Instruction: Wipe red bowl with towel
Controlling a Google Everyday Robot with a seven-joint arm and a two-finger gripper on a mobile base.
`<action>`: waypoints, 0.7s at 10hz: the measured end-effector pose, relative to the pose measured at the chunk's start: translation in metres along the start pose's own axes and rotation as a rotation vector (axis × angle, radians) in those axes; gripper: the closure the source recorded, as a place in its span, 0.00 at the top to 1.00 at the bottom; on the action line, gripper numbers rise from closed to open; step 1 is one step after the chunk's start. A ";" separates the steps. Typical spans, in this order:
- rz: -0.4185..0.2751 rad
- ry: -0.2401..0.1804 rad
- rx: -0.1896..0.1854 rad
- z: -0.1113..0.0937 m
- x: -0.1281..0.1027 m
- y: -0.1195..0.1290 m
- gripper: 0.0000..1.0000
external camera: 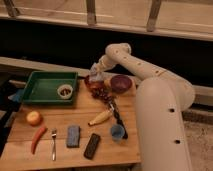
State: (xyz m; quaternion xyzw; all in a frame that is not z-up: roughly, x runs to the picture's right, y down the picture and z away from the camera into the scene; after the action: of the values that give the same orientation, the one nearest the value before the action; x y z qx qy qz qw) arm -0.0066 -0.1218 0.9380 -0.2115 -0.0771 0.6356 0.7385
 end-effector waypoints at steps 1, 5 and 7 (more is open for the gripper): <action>0.008 0.013 -0.001 0.006 0.006 -0.001 0.00; 0.004 0.027 0.002 0.014 0.017 0.005 0.00; 0.005 0.027 0.003 0.014 0.016 0.004 0.00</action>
State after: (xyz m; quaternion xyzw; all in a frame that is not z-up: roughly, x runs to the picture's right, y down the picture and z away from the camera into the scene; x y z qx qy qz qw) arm -0.0126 -0.1027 0.9459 -0.2193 -0.0658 0.6346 0.7381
